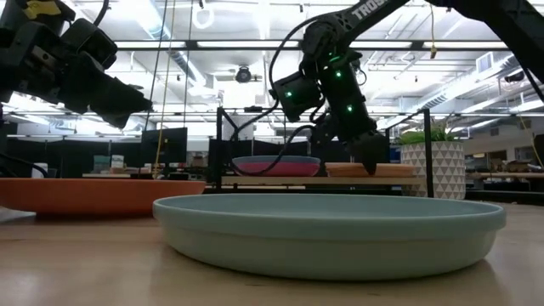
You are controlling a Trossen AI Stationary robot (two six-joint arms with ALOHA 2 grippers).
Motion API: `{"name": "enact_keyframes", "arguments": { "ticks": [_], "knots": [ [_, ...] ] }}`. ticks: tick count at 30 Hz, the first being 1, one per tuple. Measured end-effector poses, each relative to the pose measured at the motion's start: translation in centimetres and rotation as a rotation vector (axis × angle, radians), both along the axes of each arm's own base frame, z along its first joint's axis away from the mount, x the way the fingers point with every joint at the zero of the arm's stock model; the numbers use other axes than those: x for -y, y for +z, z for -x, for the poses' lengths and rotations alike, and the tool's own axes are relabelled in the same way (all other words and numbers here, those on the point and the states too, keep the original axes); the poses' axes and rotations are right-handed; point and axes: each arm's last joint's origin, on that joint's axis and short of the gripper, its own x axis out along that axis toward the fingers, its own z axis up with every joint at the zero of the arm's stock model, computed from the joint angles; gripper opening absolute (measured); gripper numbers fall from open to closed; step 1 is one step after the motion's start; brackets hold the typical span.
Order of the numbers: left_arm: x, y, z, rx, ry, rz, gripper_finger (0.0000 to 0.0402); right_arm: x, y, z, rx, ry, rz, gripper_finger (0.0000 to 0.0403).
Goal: Place and stack plates onto a shelf
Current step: Adjust the stacked plates on the shelf, then stack the orange plate on top of the blue plate on the shelf
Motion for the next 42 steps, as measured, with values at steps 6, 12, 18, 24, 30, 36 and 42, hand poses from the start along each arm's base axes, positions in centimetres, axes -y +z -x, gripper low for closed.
{"name": "enact_keyframes", "arguments": {
  "ticks": [6, 12, 18, 24, 30, 36, 42],
  "knots": [
    [0.2, 0.0, 0.0, 0.002, -0.005, 0.061, 0.0115, -2.5, 2.0, -1.2, 0.182, 0.115, 0.019, 0.0055],
    [0.8, 1.7, -0.5, -0.047, -0.034, 0.103, 0.0114, -5.2, 4.9, -1.6, 0.568, 0.252, 0.055, 0.0045],
    [1.2, 3.1, -1.3, -0.142, -0.017, 0.132, 0.0114, -7.4, 5.3, 0.2, 0.868, 0.321, 0.034, 0.0043],
    [2.4, 2.7, -2.4, -0.216, -0.074, 0.126, 0.0114, -9.6, 4.2, 2.4, 1.005, 0.386, 0.023, 0.0043],
    [4.1, 3.7, -4.2, -0.260, -0.124, 0.156, 0.0114, -10.7, 2.8, 3.6, 1.048, 0.416, 0.011, 0.0043],
    [6.4, 4.8, -6.8, -0.362, -0.159, 0.170, 0.0114, -11.2, 2.1, 3.9, 1.062, 0.380, 0.030, 0.0043],
    [8.5, 4.1, -8.9, -0.552, -0.152, 0.170, 0.0115, -12.7, 1.8, 4.2, 1.135, 0.387, 0.190, 0.0043]
  ]
}}
